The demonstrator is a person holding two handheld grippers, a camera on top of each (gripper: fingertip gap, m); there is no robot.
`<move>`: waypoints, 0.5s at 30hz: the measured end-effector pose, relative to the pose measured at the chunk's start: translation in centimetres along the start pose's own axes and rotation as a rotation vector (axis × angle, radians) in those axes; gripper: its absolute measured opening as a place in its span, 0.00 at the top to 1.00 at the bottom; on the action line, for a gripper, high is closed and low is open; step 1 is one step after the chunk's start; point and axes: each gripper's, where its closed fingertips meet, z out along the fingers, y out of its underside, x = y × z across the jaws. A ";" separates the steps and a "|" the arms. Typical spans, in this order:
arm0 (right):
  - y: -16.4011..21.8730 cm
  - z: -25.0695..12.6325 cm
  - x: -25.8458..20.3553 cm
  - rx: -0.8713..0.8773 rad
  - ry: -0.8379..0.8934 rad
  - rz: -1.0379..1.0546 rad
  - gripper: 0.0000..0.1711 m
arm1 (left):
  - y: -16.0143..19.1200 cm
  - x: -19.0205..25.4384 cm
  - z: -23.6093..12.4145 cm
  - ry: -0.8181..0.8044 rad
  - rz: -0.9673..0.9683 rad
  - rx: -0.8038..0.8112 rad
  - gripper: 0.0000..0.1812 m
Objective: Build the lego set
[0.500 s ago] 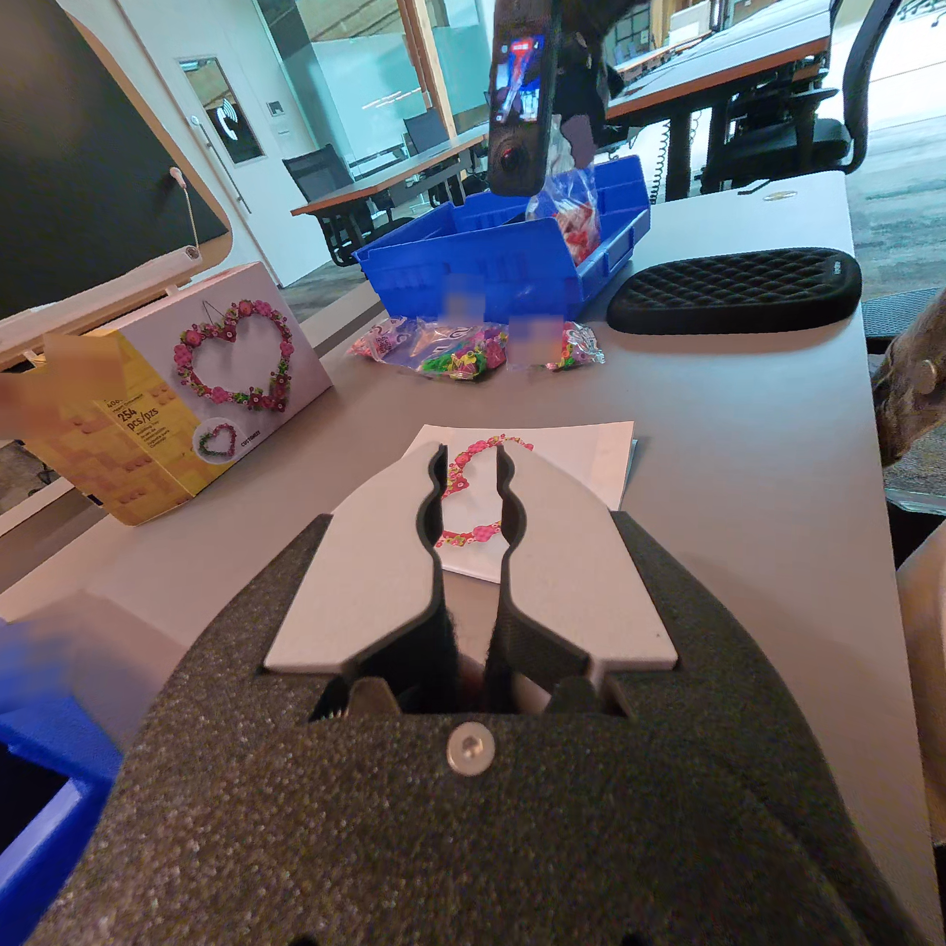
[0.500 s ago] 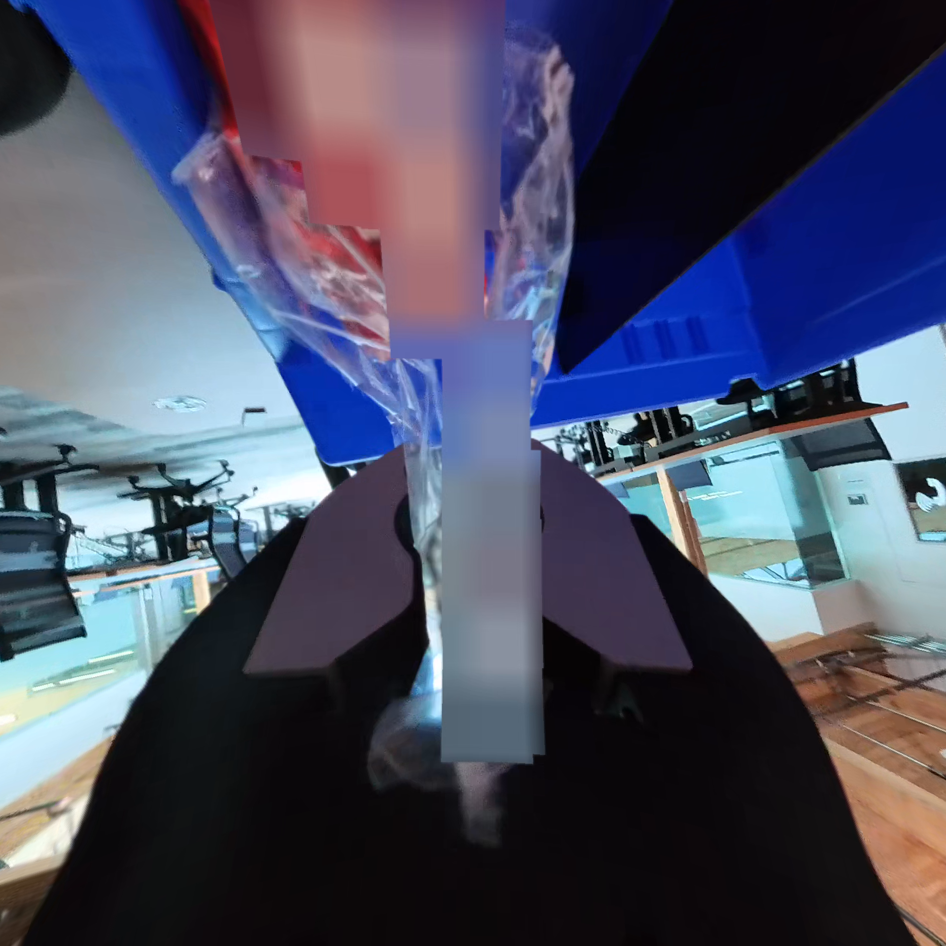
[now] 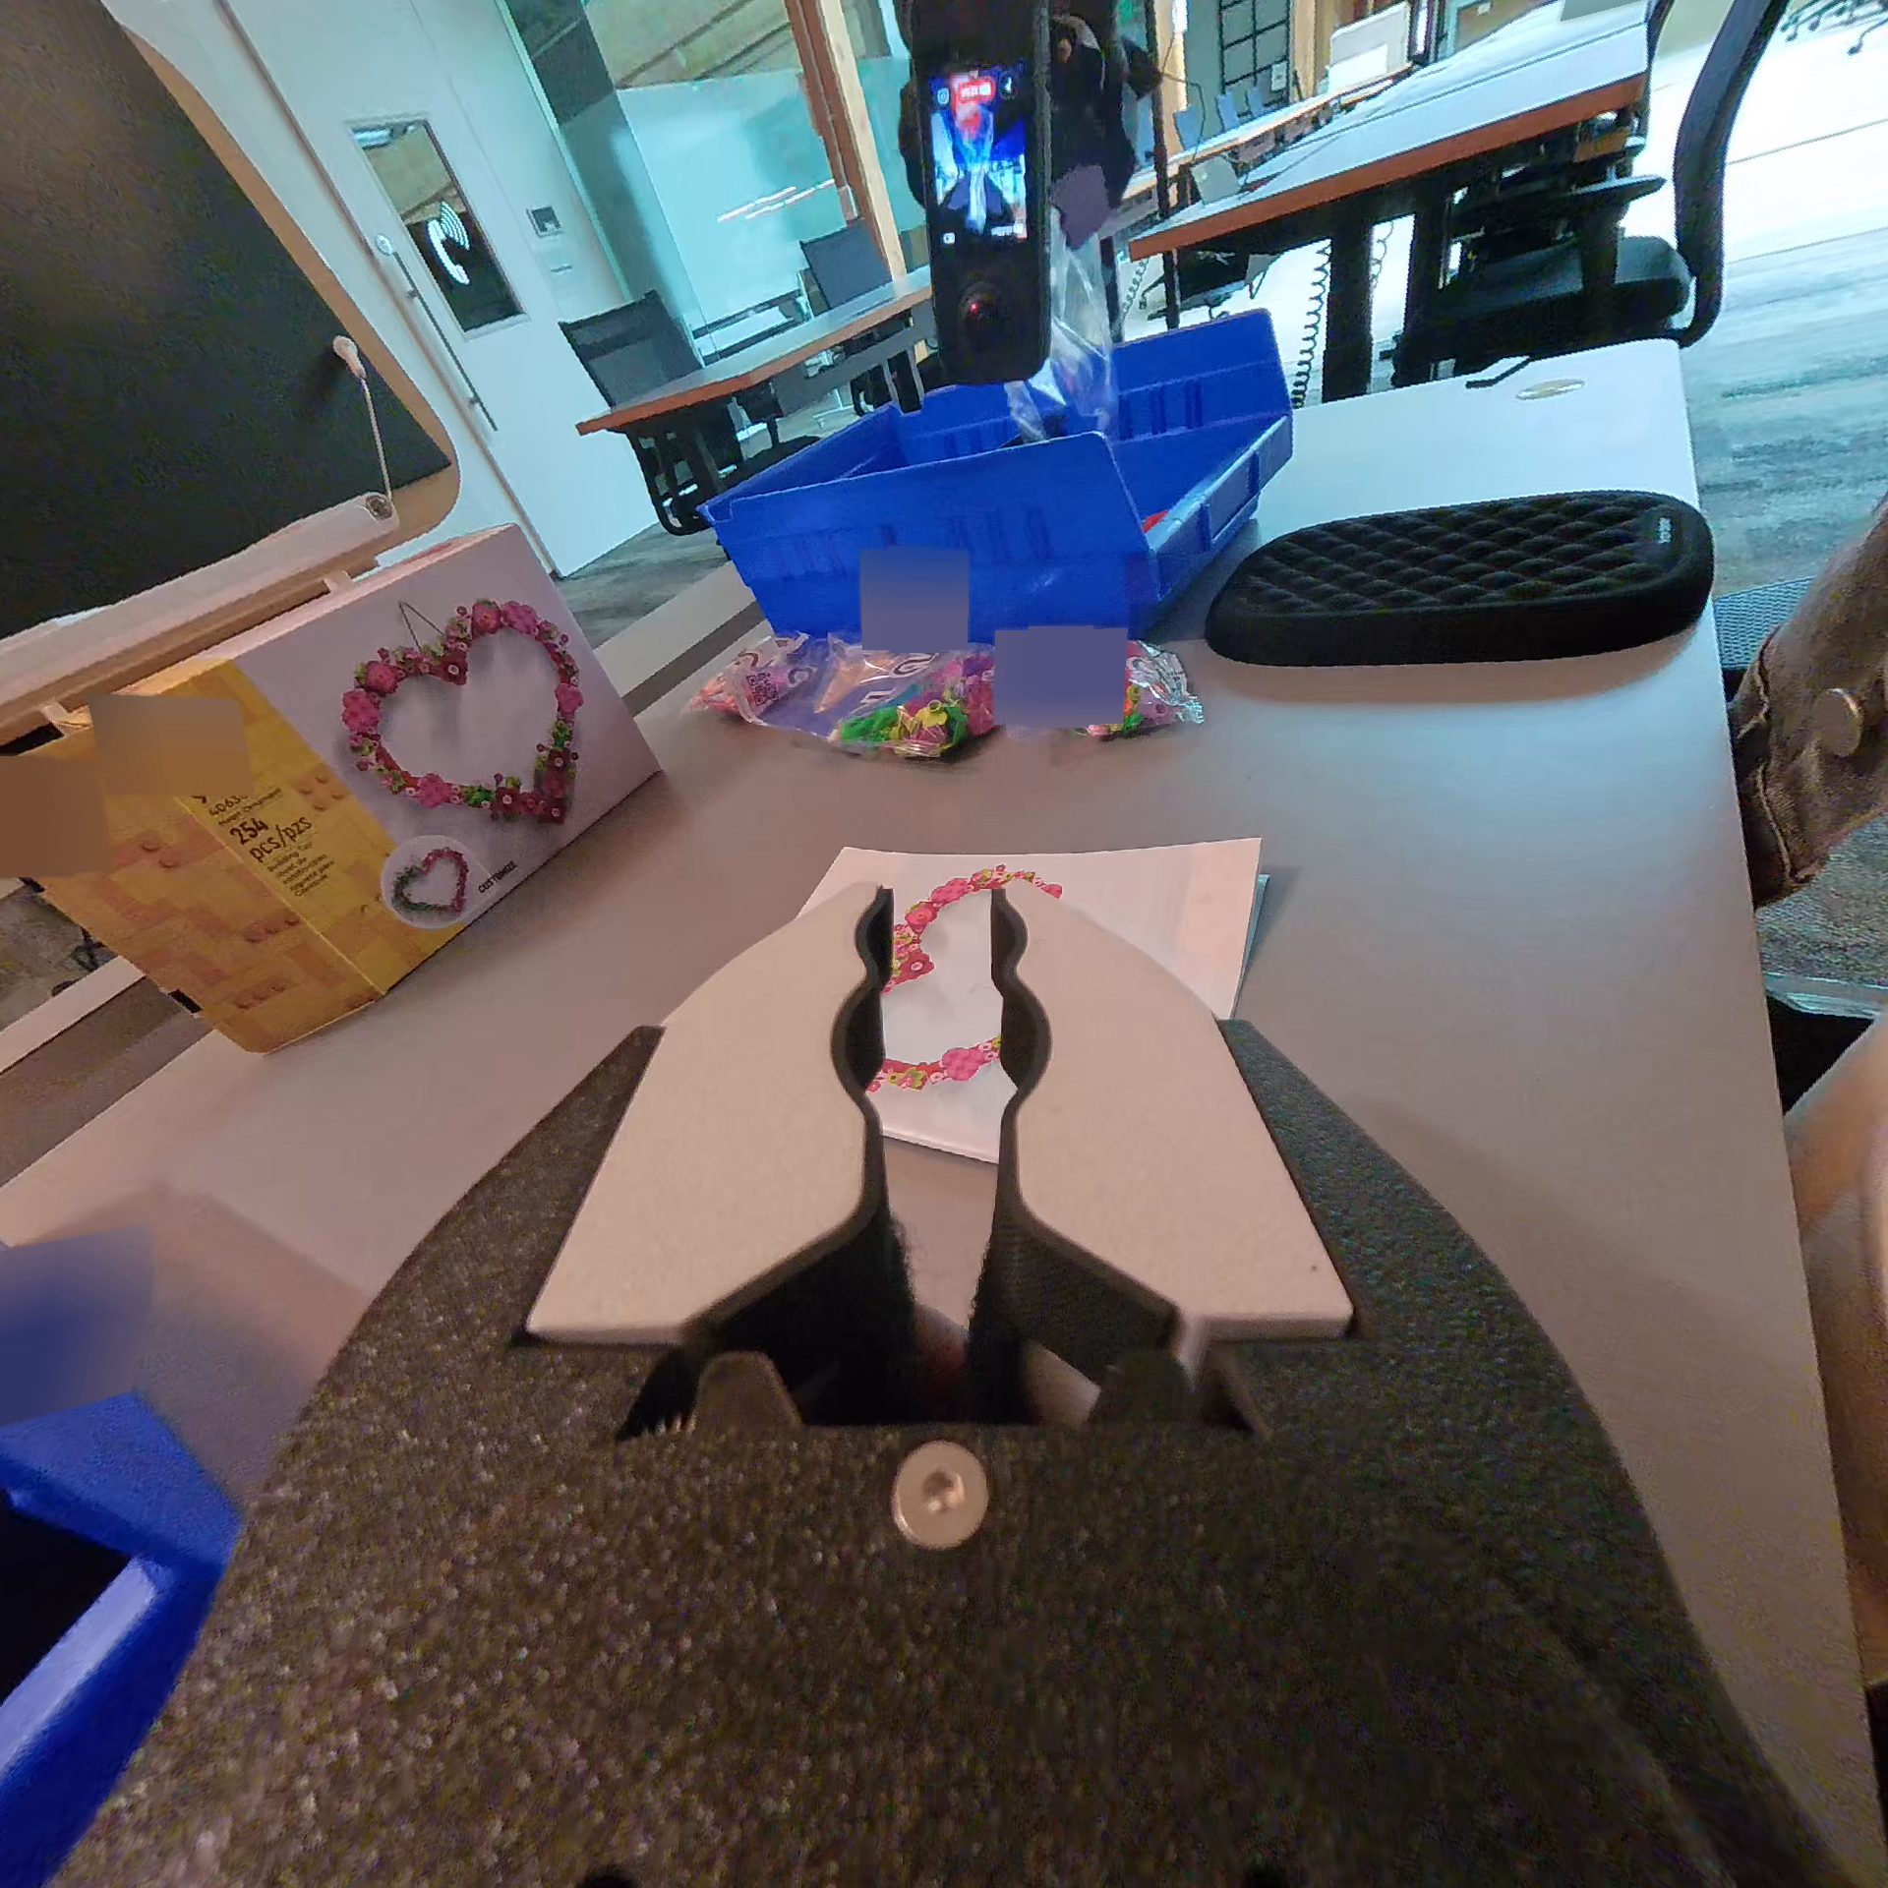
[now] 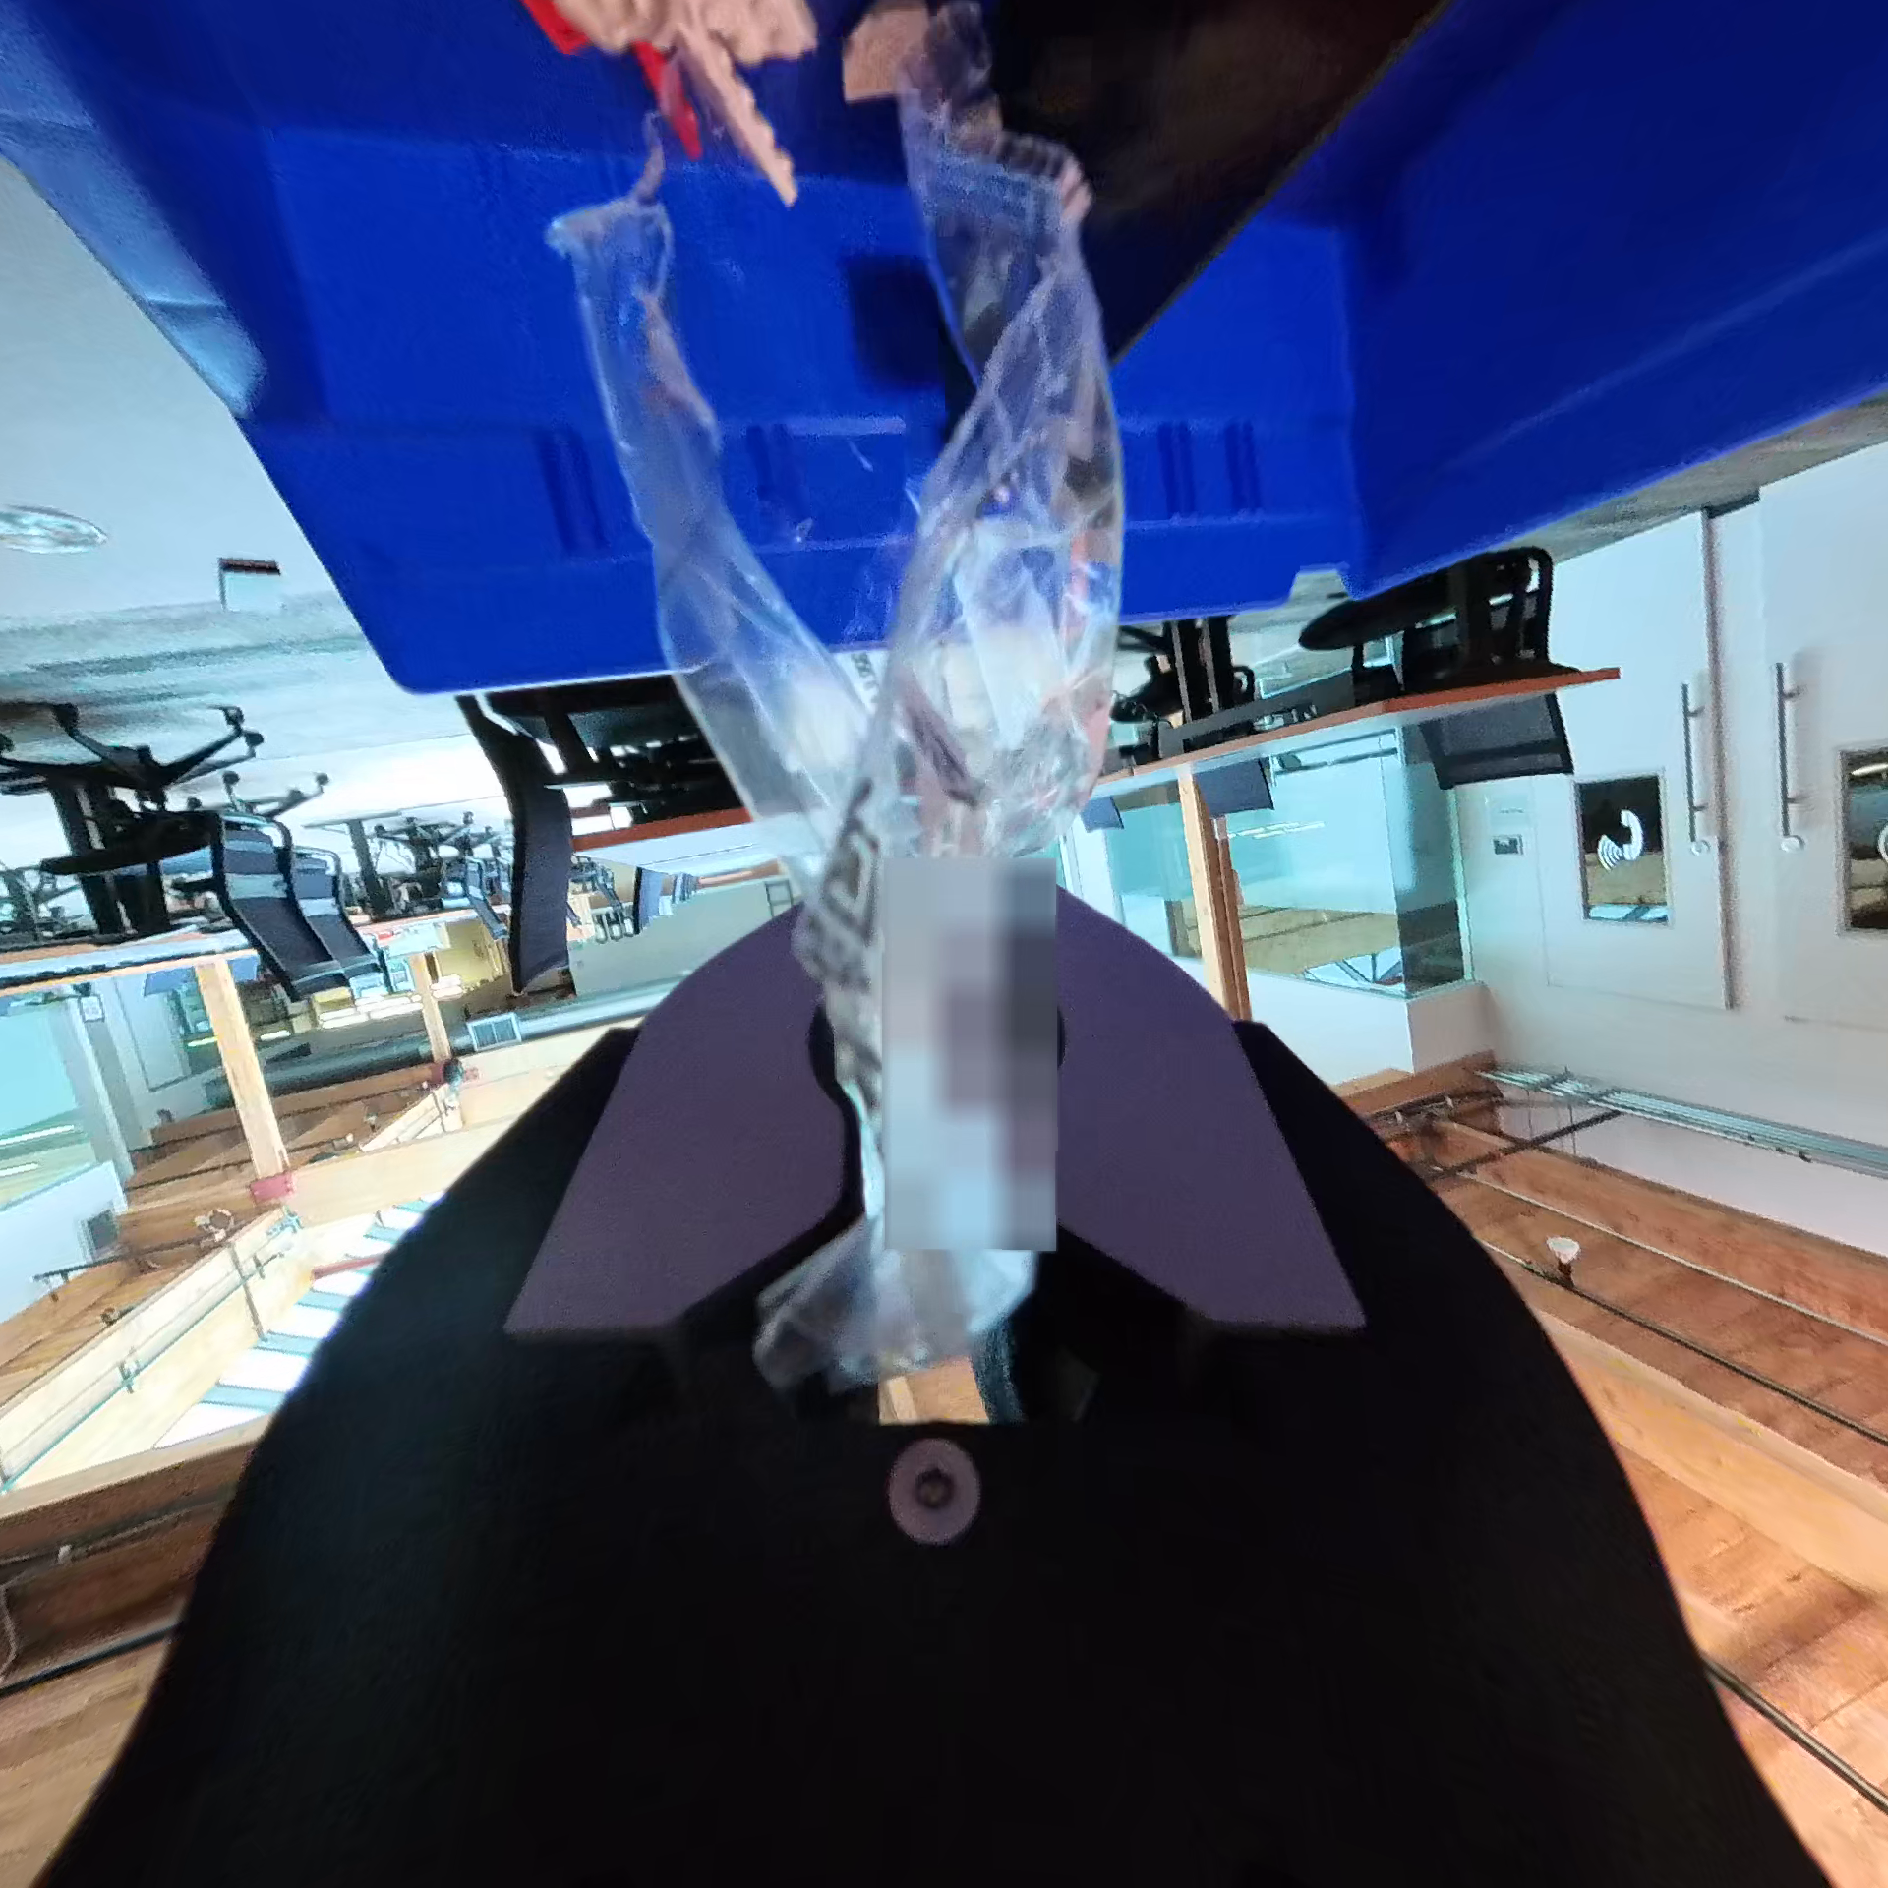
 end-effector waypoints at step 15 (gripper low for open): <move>0.5 -0.2 -0.6 0.005 0.093 -0.030 0.84 | 0.4 0.2 0.3 0.003 0.017 -0.030 0.90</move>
